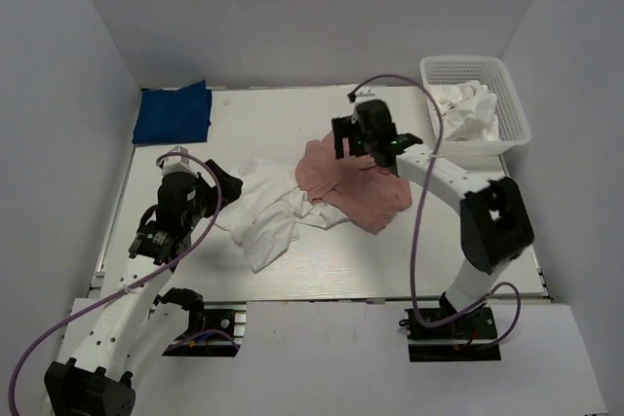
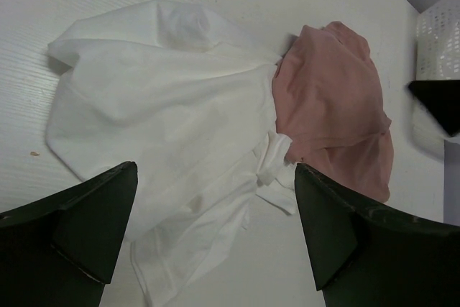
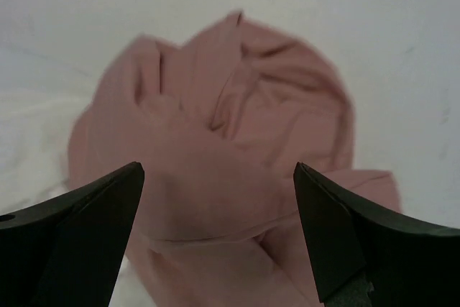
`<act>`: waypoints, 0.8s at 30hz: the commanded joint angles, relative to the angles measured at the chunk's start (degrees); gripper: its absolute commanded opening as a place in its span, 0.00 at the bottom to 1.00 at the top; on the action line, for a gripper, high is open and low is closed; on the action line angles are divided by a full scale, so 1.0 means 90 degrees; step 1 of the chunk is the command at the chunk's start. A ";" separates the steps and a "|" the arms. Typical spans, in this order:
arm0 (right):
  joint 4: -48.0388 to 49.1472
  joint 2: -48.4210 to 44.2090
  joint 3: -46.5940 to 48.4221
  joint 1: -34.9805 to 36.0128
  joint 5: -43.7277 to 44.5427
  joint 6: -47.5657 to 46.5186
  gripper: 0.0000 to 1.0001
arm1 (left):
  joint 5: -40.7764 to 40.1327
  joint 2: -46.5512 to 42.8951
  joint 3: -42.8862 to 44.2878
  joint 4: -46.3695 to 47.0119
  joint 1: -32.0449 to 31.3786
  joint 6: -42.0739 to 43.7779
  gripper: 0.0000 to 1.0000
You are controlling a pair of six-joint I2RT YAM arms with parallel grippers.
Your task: Fold and stack the t-shirts
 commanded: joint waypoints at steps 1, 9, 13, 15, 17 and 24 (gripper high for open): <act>-0.0107 0.0611 -0.0168 0.0294 -0.0343 0.0260 0.90 | 0.0205 -0.0155 -0.0086 -0.0147 -0.0027 -0.0059 1.00; -0.0625 0.1096 0.0292 0.0510 0.0289 0.0670 0.09 | 0.0049 -0.0223 -0.0146 -0.0147 -0.0027 -0.0127 1.00; -0.0264 -0.0029 0.0203 0.0491 0.0545 0.0543 0.00 | 0.0126 -0.0145 -0.0214 0.0018 -0.0027 -0.0127 1.00; -0.0118 -0.0546 0.0193 0.0471 0.0651 0.0495 0.00 | 0.0195 0.0020 -0.0214 0.0077 -0.0027 -0.0127 1.00; -0.0039 -0.1113 0.0242 0.0413 0.0972 0.0427 0.00 | 0.0196 0.0089 -0.0214 0.0136 -0.0027 -0.0127 1.00; 0.0420 -0.1604 0.1011 -0.0357 0.1736 -0.0013 0.00 | 0.0196 0.0304 0.0000 0.0146 -0.0027 -0.0069 1.00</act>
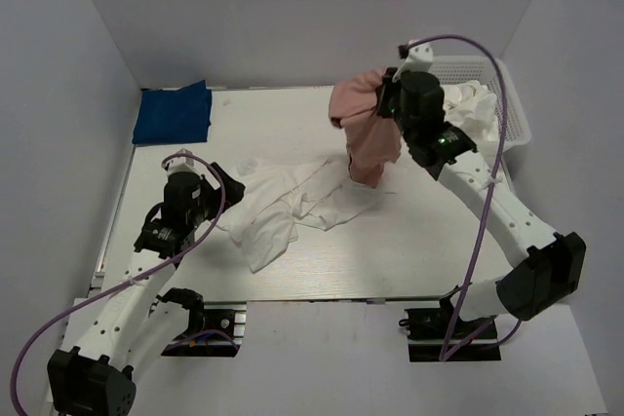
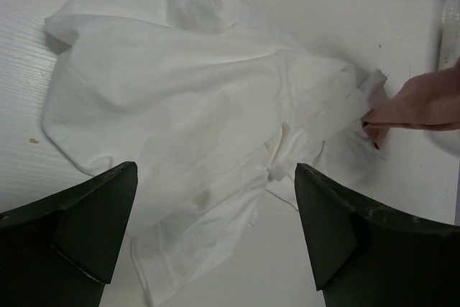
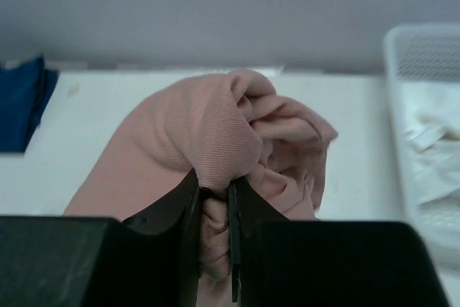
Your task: Fold and stack the t-shirts
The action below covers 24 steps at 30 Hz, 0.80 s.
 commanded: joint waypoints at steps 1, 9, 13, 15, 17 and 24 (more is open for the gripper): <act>0.0512 0.0218 0.0869 -0.0698 0.0675 -0.0418 0.00 | 0.0084 0.0153 0.0246 0.0012 -0.0027 0.0086 1.00; -0.0111 0.1720 0.3457 -0.2709 0.0344 -0.0488 0.00 | 0.0347 0.0700 0.0832 -0.0183 -0.0027 0.0360 1.00; -0.0581 0.2833 0.5485 -0.3705 -0.0115 -0.0205 0.00 | 0.0611 0.0858 0.1028 -0.0184 -0.0027 0.0517 1.00; -0.0387 0.3157 0.6073 -0.3981 -0.0369 -0.0224 0.00 | 0.0427 0.0858 0.1028 -0.0125 -0.0027 0.0517 1.00; 0.0080 0.3217 0.6048 -0.4245 -0.0622 -0.0263 0.00 | 0.0357 0.0858 0.1028 -0.0038 -0.0027 0.0517 1.00; 0.0453 0.3402 0.4995 -0.4694 -0.1237 -0.0166 0.00 | 0.0191 0.1150 0.1106 0.0090 0.0031 0.0448 1.00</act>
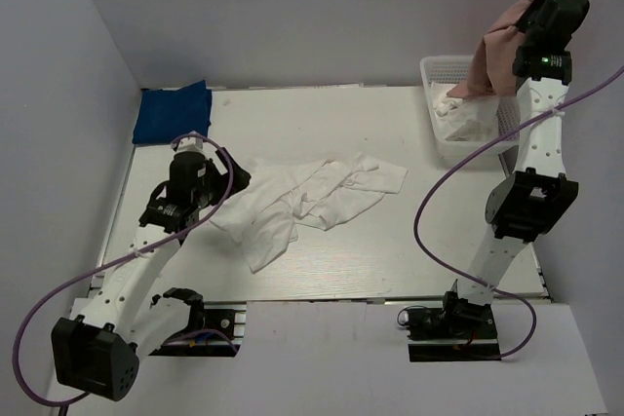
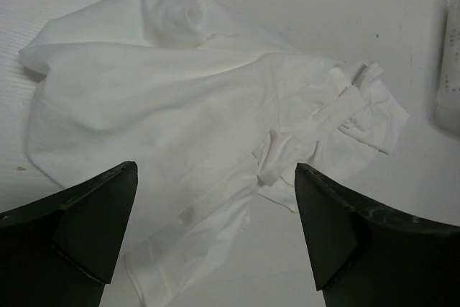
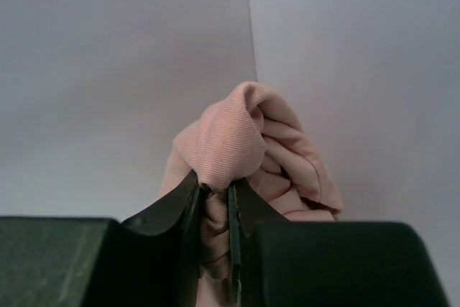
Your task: Fold and stack the t-shirts
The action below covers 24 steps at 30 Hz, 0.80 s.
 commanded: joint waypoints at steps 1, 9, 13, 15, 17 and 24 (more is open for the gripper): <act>0.0775 0.0078 -0.0456 -0.0126 -0.0636 0.0205 0.00 | -0.0105 0.0198 0.0307 0.0211 0.0024 0.0038 1.00; 0.0892 0.0751 -0.2448 -0.0146 -0.1555 0.0275 0.00 | 0.0022 0.0813 0.0307 0.0280 0.0024 -0.0148 1.00; 0.0445 0.0850 -0.2723 -0.0088 -0.1302 0.0139 0.29 | -0.0153 0.1000 0.0181 -0.0002 0.0024 -0.0391 1.00; 0.0336 0.0490 -0.2635 0.0019 -0.1301 -0.0065 0.83 | -0.0290 0.1000 0.0112 -0.0081 0.0024 -0.0528 1.00; 0.0384 -0.0160 -0.2858 0.0117 -0.1330 -0.0320 0.90 | -0.0631 0.1000 -0.0043 -0.0237 0.0024 -0.0810 1.00; -0.0543 -0.1297 -0.3034 0.1112 -0.1282 -0.1248 0.90 | -0.1931 0.1000 -0.0386 -0.0970 0.0150 -0.1837 1.00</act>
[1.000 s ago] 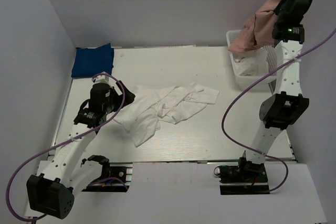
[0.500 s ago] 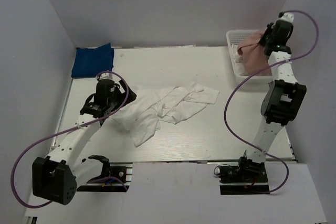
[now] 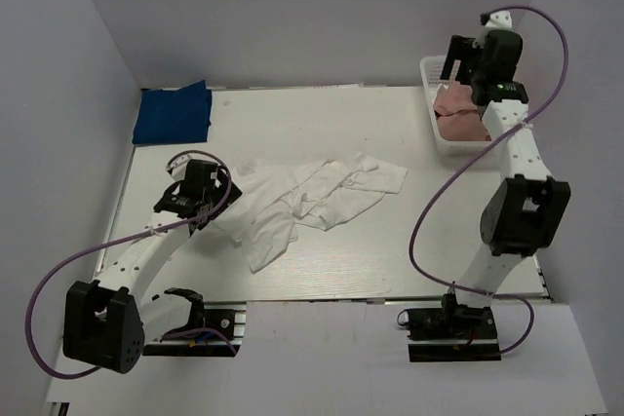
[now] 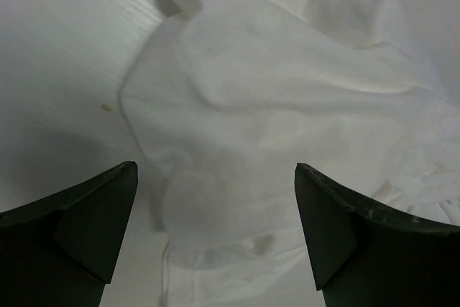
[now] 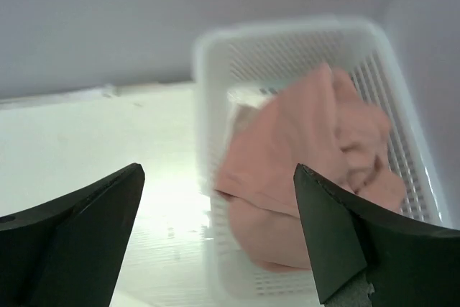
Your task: Fold and stack the t-shirts
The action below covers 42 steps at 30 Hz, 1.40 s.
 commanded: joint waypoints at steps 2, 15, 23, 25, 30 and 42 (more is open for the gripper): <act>-0.0401 -0.0825 -0.0194 0.1012 -0.0157 -0.0493 0.90 | -0.0725 0.0062 -0.0216 -0.0300 0.0098 -0.0538 1.00; -0.0049 -0.1207 -0.2460 0.3005 -0.0022 0.0971 0.90 | -0.0334 0.0863 -0.0832 0.0891 0.0557 -0.0470 0.99; 0.0497 -0.0417 -0.3095 0.3650 -0.0099 0.1363 0.90 | 0.0134 0.1947 -0.0715 0.1730 0.0752 -0.0334 0.86; 0.0712 -0.0076 -0.3193 0.3777 -0.0012 0.1392 0.90 | 0.0397 0.2172 -0.0656 0.1868 0.0752 -0.0333 0.64; 0.1054 0.0521 -0.3173 0.3964 0.0729 0.1548 0.83 | 0.0623 0.2485 -0.0326 0.1918 0.0752 -0.0129 0.00; 0.1464 -0.1083 -0.3483 0.3954 0.1922 0.1998 0.00 | -0.0179 0.0007 0.0389 0.1322 0.0674 0.0389 0.00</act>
